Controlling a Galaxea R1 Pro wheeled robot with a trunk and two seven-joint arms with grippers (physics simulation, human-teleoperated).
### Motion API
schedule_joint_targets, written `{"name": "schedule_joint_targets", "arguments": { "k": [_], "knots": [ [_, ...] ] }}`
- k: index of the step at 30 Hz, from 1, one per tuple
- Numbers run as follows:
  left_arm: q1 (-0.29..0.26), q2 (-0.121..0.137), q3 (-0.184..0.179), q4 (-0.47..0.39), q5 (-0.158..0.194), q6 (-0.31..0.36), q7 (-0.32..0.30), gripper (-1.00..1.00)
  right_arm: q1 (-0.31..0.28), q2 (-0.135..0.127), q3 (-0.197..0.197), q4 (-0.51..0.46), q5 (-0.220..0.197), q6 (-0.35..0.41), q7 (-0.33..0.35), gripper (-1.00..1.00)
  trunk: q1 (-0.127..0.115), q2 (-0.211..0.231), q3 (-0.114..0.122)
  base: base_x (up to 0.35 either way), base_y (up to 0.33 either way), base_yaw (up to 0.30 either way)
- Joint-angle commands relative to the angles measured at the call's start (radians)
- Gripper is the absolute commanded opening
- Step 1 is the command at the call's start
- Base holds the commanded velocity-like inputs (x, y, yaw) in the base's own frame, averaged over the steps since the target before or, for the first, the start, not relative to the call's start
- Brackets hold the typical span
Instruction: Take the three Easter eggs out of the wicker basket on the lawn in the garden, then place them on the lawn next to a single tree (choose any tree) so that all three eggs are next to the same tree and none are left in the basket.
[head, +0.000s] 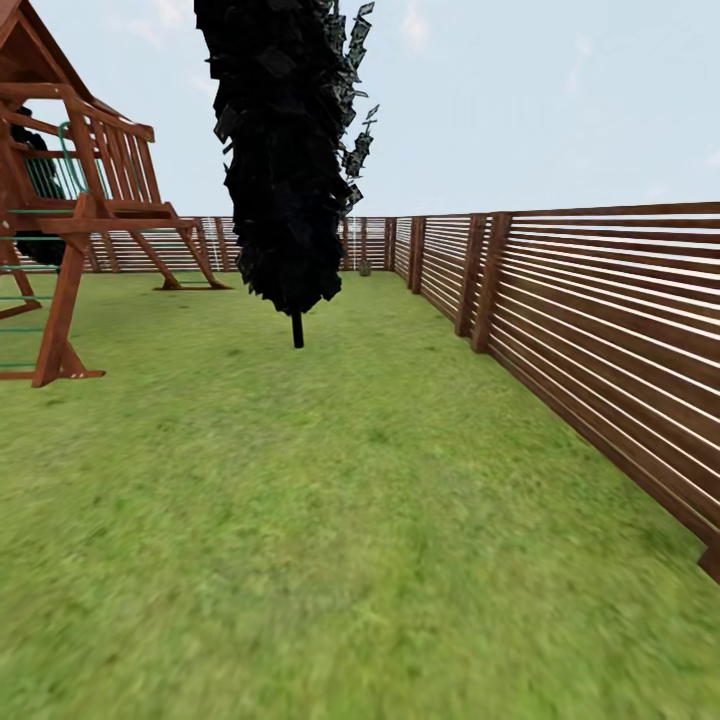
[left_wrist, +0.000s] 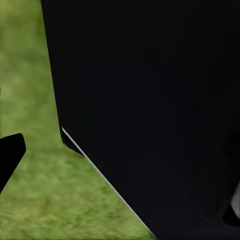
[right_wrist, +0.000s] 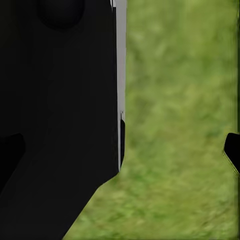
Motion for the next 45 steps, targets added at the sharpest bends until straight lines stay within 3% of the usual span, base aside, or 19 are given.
{"name": "schedule_joint_targets", "arguments": {
  "k": [1,20,32,45],
  "knots": [
    [0.001,0.000,0.000,-0.002,0.000,0.000,0.000,1.00,0.000,0.000,0.000,0.000,0.000,0.000,0.000,1.00,0.001,0.000,-0.001,0.321,-0.089,0.000],
    [0.001,0.000,0.000,-0.002,0.000,0.001,0.000,1.00,0.000,0.000,0.002,0.000,0.000,0.000,0.000,1.00,0.001,0.000,-0.001,0.322,-0.112,-0.004],
    [0.001,0.000,0.000,-0.002,0.000,0.000,0.000,1.00,0.000,0.000,0.002,0.000,0.000,-0.002,0.000,1.00,0.001,0.000,-0.001,0.317,-0.143,-0.262],
    [0.001,0.000,0.000,-0.002,0.000,0.001,0.000,1.00,0.000,0.000,0.003,0.000,0.000,0.000,0.000,1.00,0.001,0.000,-0.001,0.317,-0.144,-0.022]
  ]
}}
